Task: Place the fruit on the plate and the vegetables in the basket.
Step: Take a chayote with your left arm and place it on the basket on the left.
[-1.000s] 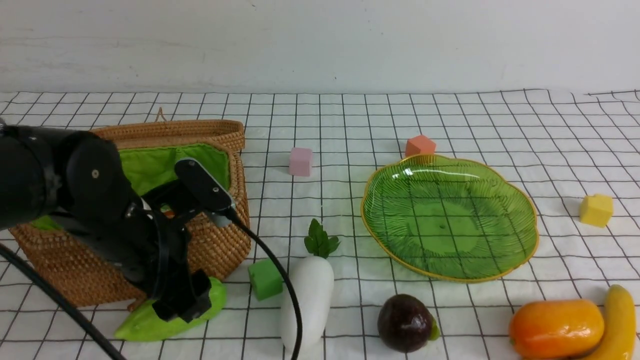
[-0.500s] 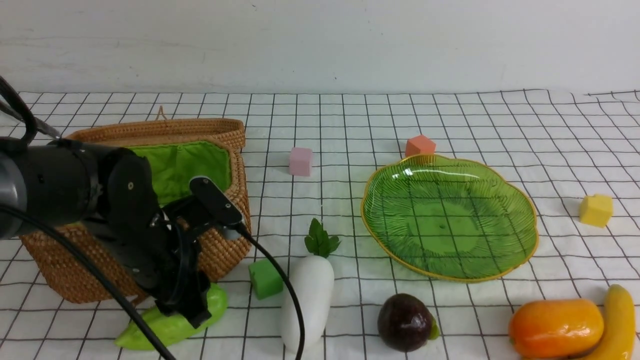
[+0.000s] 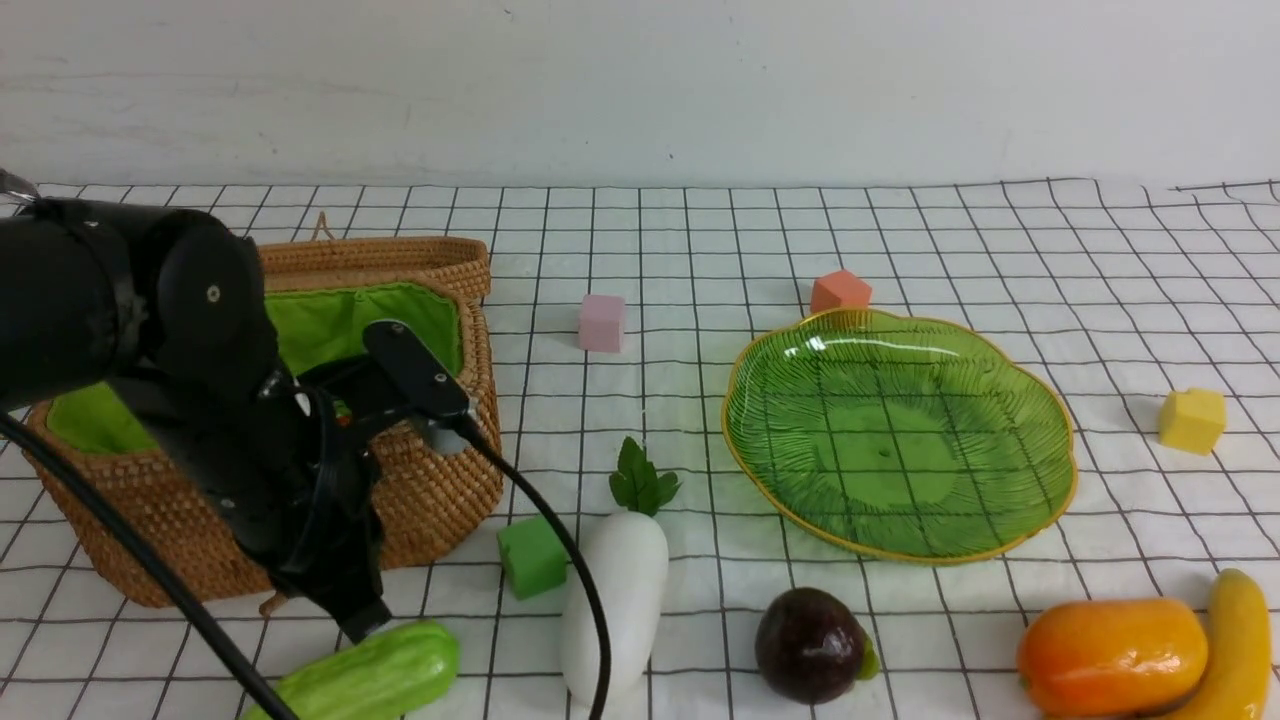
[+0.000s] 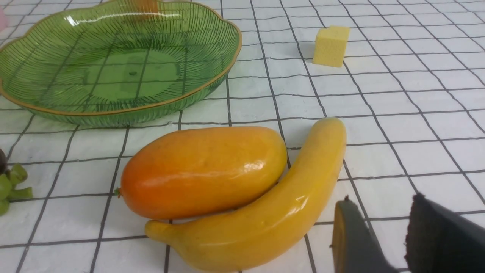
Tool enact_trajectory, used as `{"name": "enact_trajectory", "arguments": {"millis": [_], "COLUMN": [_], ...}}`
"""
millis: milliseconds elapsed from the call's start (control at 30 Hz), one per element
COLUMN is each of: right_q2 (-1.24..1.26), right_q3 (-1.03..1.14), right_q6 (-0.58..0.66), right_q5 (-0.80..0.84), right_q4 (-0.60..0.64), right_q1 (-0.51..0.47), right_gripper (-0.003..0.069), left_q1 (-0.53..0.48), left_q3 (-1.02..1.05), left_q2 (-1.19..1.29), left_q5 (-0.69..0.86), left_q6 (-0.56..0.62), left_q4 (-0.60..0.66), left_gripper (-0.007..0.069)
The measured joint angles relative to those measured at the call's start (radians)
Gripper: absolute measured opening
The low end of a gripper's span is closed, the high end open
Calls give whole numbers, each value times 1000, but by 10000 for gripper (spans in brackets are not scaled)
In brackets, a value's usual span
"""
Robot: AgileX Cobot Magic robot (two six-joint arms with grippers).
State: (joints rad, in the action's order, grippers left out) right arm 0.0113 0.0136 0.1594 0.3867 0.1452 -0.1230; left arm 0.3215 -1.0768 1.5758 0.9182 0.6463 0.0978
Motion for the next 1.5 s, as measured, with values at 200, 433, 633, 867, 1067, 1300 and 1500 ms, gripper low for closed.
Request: {"name": "enact_trajectory", "arguments": {"millis": [200,433,633,867,1067,1300,1500], "right_q2": [0,0,0,0,0,0,0], "right_q3": [0,0,0,0,0,0,0], "right_q6": [0,0,0,0,0,0,0], "right_q5": [0,0,0,0,0,0,0], "right_q4": [0,0,0,0,0,0,0], "right_q1": [0,0,0,0,0,0,0], "right_gripper": [244,244,244,244,244,244,244], "left_q1": [0,0,0,0,0,0,-9], "left_q3": [0,34,92,82,-41,-316,-398], "left_q2": [-19,-3,100,146,105,-20,-47], "left_q5": [1,-62,-140,-118,84,255,110], "left_q6": [0,-1,-4,7,59,81,-11], "left_q4": [12,15,17,46,42,-129,-421], "left_gripper": [22,388,657,452,424,424,424]}}
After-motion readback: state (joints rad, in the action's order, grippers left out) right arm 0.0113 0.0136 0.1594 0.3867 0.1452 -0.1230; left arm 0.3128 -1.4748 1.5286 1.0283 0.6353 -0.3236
